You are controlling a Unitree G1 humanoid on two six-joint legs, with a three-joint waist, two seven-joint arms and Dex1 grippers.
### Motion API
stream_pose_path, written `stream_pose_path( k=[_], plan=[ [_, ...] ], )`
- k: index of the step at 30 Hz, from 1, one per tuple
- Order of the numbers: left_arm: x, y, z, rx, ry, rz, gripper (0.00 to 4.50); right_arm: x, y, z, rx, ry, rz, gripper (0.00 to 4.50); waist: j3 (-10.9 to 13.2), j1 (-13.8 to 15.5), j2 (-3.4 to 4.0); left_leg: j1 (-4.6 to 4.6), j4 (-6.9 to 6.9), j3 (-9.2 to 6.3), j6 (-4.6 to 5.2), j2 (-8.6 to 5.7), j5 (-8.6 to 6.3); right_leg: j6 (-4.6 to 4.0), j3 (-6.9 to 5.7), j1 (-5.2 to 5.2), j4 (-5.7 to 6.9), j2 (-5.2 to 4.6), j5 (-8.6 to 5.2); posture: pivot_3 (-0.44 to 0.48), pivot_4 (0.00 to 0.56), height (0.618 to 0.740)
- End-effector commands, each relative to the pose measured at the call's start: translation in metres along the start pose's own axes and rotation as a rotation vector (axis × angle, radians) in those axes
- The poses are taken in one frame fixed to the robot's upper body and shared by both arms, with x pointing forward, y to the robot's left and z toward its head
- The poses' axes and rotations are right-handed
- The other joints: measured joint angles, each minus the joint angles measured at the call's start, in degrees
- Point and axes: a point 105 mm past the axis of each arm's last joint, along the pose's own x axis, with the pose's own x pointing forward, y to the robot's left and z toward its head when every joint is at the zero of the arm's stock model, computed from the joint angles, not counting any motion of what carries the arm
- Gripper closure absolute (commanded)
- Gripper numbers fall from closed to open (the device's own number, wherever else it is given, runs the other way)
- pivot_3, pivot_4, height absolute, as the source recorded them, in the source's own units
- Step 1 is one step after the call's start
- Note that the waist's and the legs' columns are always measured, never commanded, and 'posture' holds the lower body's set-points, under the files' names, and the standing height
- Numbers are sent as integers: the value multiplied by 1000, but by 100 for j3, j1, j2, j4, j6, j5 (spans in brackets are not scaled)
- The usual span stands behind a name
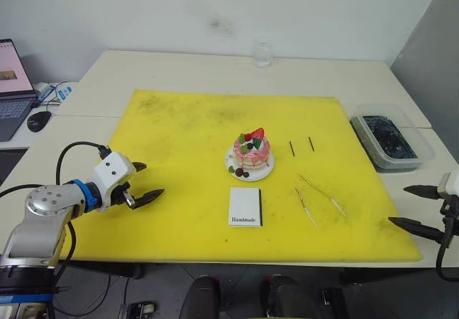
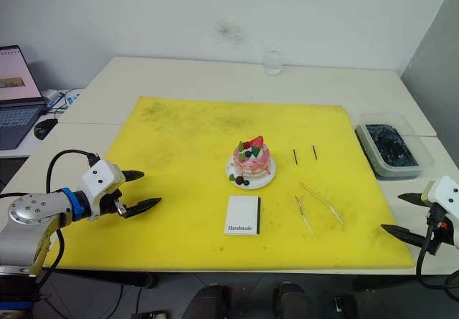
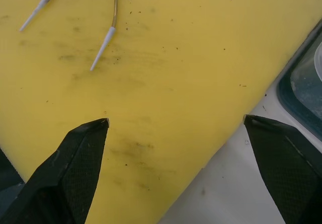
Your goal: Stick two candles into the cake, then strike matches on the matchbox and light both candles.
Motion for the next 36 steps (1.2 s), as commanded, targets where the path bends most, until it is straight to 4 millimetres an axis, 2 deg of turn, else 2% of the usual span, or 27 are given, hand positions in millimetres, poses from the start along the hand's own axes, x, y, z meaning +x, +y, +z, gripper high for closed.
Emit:
stream_pose_path(
  k=[1, 15, 26, 29, 33, 36],
  plan=[
    [-4, 3, 9, 29, -15, -2, 0, -6, -8, 11, -47, -19, -42, 31, 0, 0, 0, 0, 0, 0, 0, 0, 0, 0, 0, 0, 0, 0, 0, 0, 150, 740],
    [-11, 2, 7, -20, -21, -52, 0, 0, 1, 13, -51, -51, -50, 31, 0, -2, 0, 0, 0, 0, 0, 1, 0, 0, -1, 0, 1, 1, 0, 0, 150, 740],
    [-26, 3, -2, -25, -11, -39, 0, -3, 7, 19, -56, -68, -81, 31, 0, 0, 0, 1, 1, -1, 0, 2, 0, -3, 0, 0, 1, 0, -1, 0, 150, 740],
    [-28, -7, -6, -20, 28, -97, 0, -6, 8, 23, -65, -78, -95, 31, 0, -6, 1, 2, 1, 1, 0, 2, 0, -4, 2, 0, 1, -1, -2, 0, 150, 740],
    [-25, -23, 11, -39, -27, -170, 0, -10, 15, 31, -68, -86, -93, 31, 0, -1, 1, 0, -1, 0, 0, 1, 0, -4, 0, -1, 1, -2, -3, 0, 150, 740],
    [-17, -36, 34, -84, -120, -221, 0, -8, 21, 37, -62, -104, -87, 31, 0, 7, 1, 0, 0, -5, 0, 2, 0, -4, -5, 1, 1, -2, -2, 0, 150, 740]
  ],
)
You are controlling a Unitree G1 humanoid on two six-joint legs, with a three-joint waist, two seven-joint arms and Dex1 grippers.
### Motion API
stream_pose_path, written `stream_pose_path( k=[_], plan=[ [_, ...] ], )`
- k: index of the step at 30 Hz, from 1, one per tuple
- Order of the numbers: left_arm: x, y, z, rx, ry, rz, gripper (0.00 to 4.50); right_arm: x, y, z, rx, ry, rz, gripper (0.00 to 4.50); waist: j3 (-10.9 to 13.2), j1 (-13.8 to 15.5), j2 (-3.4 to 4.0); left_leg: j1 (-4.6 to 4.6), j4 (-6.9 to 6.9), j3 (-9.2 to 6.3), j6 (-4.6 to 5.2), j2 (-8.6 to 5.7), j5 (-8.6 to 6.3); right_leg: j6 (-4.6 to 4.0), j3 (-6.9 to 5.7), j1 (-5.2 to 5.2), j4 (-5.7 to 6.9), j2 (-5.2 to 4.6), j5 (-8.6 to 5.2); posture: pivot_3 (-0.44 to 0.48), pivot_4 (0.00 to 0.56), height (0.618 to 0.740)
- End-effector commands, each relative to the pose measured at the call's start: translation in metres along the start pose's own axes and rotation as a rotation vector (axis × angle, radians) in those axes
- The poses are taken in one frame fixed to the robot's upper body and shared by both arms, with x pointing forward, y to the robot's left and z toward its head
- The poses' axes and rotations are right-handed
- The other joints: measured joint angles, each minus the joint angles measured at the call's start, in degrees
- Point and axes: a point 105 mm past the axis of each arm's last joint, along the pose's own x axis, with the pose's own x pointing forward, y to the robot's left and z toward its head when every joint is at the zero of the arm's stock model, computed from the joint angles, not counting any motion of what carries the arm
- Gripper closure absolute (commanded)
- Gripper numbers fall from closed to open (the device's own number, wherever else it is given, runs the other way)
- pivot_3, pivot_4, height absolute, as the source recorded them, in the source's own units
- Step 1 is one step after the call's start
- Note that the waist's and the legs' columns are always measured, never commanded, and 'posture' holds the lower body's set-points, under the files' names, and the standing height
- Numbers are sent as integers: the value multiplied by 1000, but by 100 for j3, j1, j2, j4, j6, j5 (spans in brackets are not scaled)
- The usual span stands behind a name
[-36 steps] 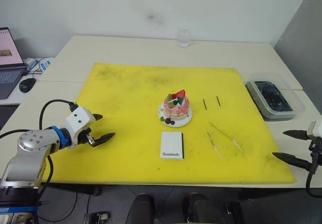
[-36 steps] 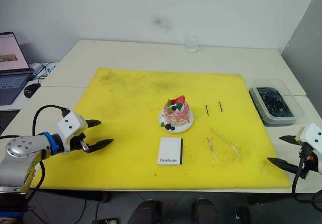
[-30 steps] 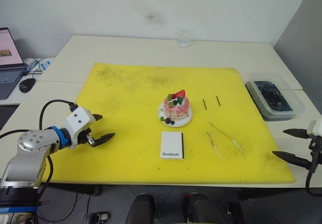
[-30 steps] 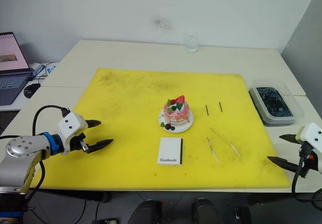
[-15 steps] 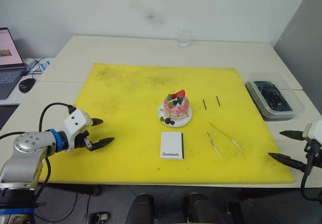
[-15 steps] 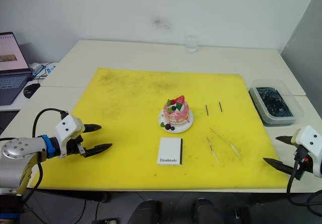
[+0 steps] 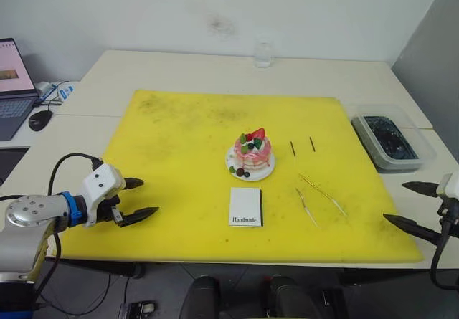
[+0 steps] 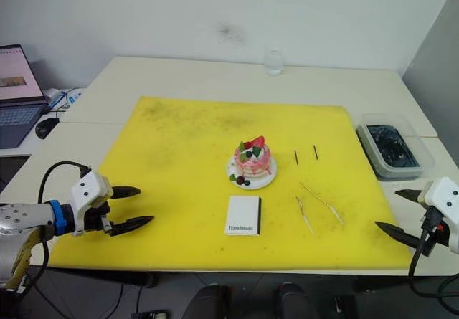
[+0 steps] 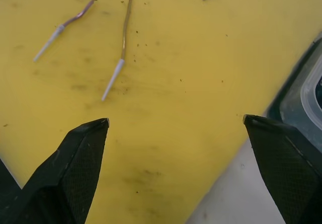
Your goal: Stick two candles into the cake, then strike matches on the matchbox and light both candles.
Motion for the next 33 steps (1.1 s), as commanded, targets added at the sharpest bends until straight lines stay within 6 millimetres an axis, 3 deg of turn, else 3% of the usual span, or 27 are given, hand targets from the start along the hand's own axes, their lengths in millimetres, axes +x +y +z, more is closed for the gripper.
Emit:
stream_pose_path(
  k=[1, 8, 12, 17, 32, 33],
  plan=[
    [12, -20, 41, -1, -149, -85, 0, 0, 6, 16, -10, -46, -12, 31, 0, 4, 0, 0, 1, 0, 0, -1, 0, 0, 1, 1, 0, 0, 0, 0, 150, 740],
    [44, -82, 103, 20, -363, -316, 0, 24, 26, 19, 56, -41, -20, 31, -1, -2, -1, 0, 8, 2, 1, -4, 1, 14, 6, 5, 1, 2, 8, 0, 150, 740],
    [51, -107, 118, 27, -415, -402, 0, 39, 32, 16, 114, -4, -45, 31, -1, -20, -1, 1, 8, 2, 0, -5, 1, 14, 9, 3, 2, 13, 8, 0, 150, 740],
    [56, -122, 124, 28, -431, -444, 0, 50, 35, 7, 184, 32, -80, 31, -1, -7, 1, 1, 8, -6, 0, -10, 1, 12, 2, 4, 4, 23, 7, 0, 150, 740],
    [54, -136, 125, -5, -446, -515, 0, 74, 45, -10, 245, 36, -101, 31, -2, -9, 1, -1, 10, -4, 1, -10, 1, 12, 7, 3, 2, 32, 7, 0, 150, 740],
    [53, -137, 125, -6, -446, -522, 0, 75, 45, -11, 250, 38, -100, 195, -1, -9, 1, -1, 9, -4, 1, -9, 1, 11, 8, 3, 2, 32, 6, 0, 150, 740]
  ],
)
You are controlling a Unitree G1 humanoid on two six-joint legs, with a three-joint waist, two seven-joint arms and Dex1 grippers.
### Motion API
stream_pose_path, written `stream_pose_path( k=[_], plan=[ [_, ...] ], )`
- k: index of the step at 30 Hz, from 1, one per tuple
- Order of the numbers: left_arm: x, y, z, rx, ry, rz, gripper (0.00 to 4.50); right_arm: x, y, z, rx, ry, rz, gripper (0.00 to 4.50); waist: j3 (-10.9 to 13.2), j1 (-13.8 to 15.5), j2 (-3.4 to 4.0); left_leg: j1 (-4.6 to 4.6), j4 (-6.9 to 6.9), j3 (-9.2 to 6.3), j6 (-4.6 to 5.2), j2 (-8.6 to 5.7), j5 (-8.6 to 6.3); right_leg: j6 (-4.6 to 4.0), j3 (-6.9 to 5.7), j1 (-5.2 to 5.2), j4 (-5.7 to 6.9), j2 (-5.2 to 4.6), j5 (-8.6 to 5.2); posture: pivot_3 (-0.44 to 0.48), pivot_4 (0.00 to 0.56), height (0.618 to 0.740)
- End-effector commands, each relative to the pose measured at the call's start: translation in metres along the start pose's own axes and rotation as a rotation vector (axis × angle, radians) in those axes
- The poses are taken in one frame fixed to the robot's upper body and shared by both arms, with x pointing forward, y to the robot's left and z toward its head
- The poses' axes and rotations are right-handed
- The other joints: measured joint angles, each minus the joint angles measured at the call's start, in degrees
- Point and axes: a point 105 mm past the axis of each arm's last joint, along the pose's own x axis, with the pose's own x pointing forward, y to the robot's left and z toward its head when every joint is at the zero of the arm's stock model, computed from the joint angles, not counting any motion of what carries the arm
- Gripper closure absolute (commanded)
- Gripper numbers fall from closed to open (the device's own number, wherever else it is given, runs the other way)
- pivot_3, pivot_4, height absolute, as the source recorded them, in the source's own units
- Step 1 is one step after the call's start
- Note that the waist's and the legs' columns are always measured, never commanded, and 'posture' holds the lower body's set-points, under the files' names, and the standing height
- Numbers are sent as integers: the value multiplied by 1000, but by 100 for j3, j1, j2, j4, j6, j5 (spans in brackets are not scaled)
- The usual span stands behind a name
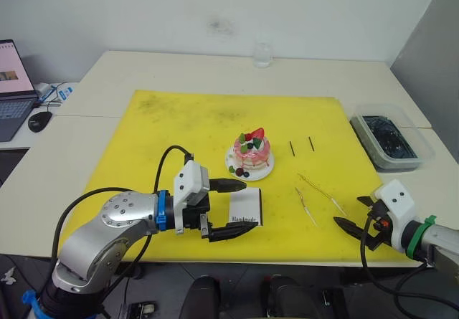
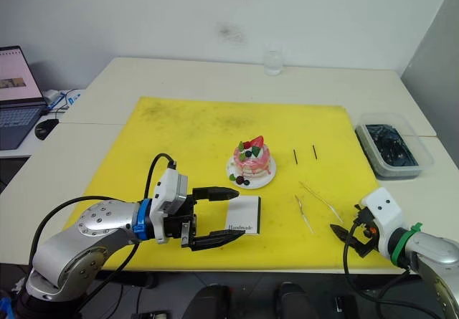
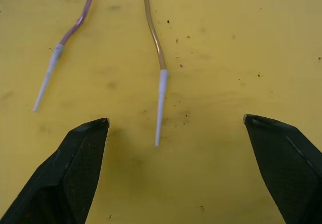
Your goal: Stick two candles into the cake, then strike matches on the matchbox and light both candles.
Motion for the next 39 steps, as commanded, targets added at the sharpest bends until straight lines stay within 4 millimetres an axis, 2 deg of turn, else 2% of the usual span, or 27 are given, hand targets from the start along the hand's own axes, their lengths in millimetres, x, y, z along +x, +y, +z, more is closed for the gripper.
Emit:
stream_pose_path(
  k=[1, 2, 12, 13, 18, 25, 31, 33, 34, 39],
  plan=[
    [1, -12, 8, 21, -23, -61, 0, 3, 0, 2, -13, -19, -13, 412, 0, 0, 0, 0, 0, 0, 0, 0, 0, -1, -1, 0, 0, 0, -1, 0, 150, 740],
    [1, -13, 8, 20, -22, -63, 0, 4, 0, 1, -3, -16, -14, 601, 0, 1, 0, 0, 0, -2, 0, 1, 0, -1, -2, 0, 0, 0, -1, 0, 150, 740],
    [2, -14, 7, 11, -12, -69, 0, 5, 5, -1, 11, 5, 10, 4284, 0, 0, 0, 0, 1, -2, 0, 0, 0, -4, 0, 0, 0, -1, -2, 0, 150, 740],
    [2, -14, 6, 9, -11, -69, 0, 5, 6, -1, 13, 4, 12, 4463, 0, 1, 0, 0, 1, -2, 0, 0, 0, -3, 0, 1, 0, -1, -2, 0, 150, 740],
    [-1, -9, 4, -23, -18, -36, 0, 1, 6, 5, 46, -30, 15, 4463, 0, 1, 0, 0, 0, -4, 0, 1, 0, -3, -2, 0, 0, -1, -2, 0, 150, 740],
    [-5, 8, -4, -119, 5, 47, 0, -16, 1, 30, 133, -144, 30, 4463, 0, 0, 1, 0, 0, -3, 0, 1, 0, -2, 0, 0, 0, -1, -2, 0, 150, 740],
    [-5, 19, 0, -274, -47, 70, 0, -29, 12, 65, 262, -326, 132, 4463, 1, -1, 1, -1, -1, -6, 0, 2, 0, 0, -2, 0, 0, 0, 0, 0, 150, 740],
    [-4, 19, 8, -346, -94, 50, 0, -32, 21, 81, 307, -399, 195, 4463, 1, -5, 0, -3, -1, -7, 0, 3, 0, 1, -2, 0, 0, 0, 0, 0, 150, 740],
    [-3, 18, 14, -387, -125, 27, 0, -34, 29, 97, 341, -467, 255, 4463, 1, -7, 0, -3, -1, -6, 0, 3, 0, 1, -2, 0, 0, 0, 0, 0, 150, 740],
    [6, 15, 54, -533, -309, -101, 0, -44, 54, 141, 469, -589, 462, 4463, 3, -19, -3, -7, 0, -9, 1, 1, 0, 5, -1, 1, -1, 0, 3, 0, 150, 740]
  ],
)
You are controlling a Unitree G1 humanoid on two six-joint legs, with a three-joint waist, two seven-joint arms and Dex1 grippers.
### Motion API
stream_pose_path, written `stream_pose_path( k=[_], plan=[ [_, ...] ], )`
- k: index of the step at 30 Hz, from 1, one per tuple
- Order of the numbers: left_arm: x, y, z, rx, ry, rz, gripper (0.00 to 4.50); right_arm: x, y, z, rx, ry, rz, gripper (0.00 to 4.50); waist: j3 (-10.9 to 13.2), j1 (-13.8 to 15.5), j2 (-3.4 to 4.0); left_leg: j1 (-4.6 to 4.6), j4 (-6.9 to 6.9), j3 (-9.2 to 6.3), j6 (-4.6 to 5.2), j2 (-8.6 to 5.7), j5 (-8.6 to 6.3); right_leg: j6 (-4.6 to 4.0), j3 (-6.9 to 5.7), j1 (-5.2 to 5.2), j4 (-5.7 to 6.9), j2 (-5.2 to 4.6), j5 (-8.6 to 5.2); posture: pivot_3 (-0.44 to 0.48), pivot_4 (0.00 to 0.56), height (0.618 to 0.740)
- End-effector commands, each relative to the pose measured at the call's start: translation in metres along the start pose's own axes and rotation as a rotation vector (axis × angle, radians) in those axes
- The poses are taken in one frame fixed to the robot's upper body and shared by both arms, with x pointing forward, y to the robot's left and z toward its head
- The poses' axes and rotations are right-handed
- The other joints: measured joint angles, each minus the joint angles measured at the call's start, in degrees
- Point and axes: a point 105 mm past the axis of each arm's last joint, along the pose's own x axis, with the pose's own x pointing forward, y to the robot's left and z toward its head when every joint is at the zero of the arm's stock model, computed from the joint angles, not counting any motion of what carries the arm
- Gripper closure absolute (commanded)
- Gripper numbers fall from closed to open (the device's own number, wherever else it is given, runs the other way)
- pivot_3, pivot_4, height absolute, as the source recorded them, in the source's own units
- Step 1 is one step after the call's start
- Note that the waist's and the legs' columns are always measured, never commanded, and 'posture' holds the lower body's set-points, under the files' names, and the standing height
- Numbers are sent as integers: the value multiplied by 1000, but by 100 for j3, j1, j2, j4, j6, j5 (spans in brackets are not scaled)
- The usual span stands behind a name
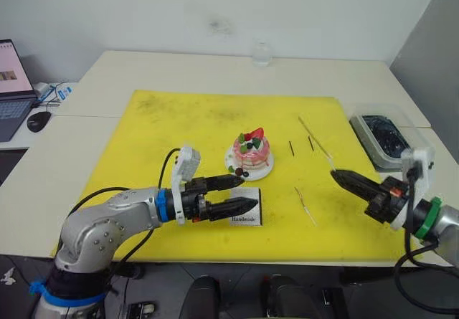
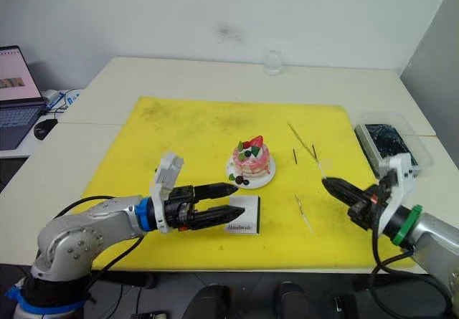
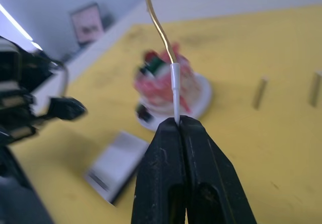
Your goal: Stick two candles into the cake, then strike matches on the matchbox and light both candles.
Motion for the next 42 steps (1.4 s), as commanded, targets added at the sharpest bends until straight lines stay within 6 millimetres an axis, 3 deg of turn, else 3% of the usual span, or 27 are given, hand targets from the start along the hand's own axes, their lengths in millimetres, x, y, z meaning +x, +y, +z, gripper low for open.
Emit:
stream_pose_path(
  k=[1, 8, 21, 35, 42],
  plan=[
    [11, -17, 27, -73, -118, -109, 0, 13, 32, 19, 115, -69, 147, 4463, 0, -3, 0, 0, 0, 0, 0, -2, 0, 0, 0, 1, -1, 0, 0, 0, 150, 740],
    [31, -21, 53, -191, -278, -172, 0, 29, 62, 25, 249, -71, 274, 4463, 1, 0, -3, -4, 3, 1, 1, -9, 1, 8, 4, 3, -4, 3, 1, 0, 150, 740],
    [35, -23, 59, -267, -313, -236, 0, 39, 79, 17, 306, -52, 342, 4463, 1, 6, -3, -3, 3, 2, 0, -9, 1, 7, 4, 2, -3, 12, 1, 0, 150, 740],
    [39, -21, 54, -280, -302, -247, 4359, 41, 82, 14, 318, -45, 355, 4500, 1, 7, -3, -4, 2, 1, 0, -7, 1, 6, 3, 1, -5, 12, 1, 0, 150, 740],
    [38, -21, 53, -263, -297, -244, 4458, 42, 82, 12, 306, -18, 346, 4500, 1, 8, -3, -4, 2, 0, 0, -7, 1, 6, 2, 0, -5, 12, 1, 0, 150, 740]
  ],
)
